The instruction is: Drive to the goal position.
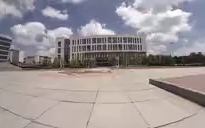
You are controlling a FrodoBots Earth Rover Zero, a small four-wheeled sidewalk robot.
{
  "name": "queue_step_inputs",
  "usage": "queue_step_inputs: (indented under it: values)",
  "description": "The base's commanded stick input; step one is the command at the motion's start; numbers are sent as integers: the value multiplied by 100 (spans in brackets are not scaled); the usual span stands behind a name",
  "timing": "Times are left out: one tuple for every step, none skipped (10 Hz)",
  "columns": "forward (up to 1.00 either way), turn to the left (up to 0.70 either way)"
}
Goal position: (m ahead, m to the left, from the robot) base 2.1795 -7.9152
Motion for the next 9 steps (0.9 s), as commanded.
queue_step_inputs:
  values:
    - [70, 0]
    - [70, 0]
    - [70, 0]
    - [70, 0]
    - [70, 0]
    - [70, 0]
    - [70, 0]
    - [70, 0]
    - [70, 0]
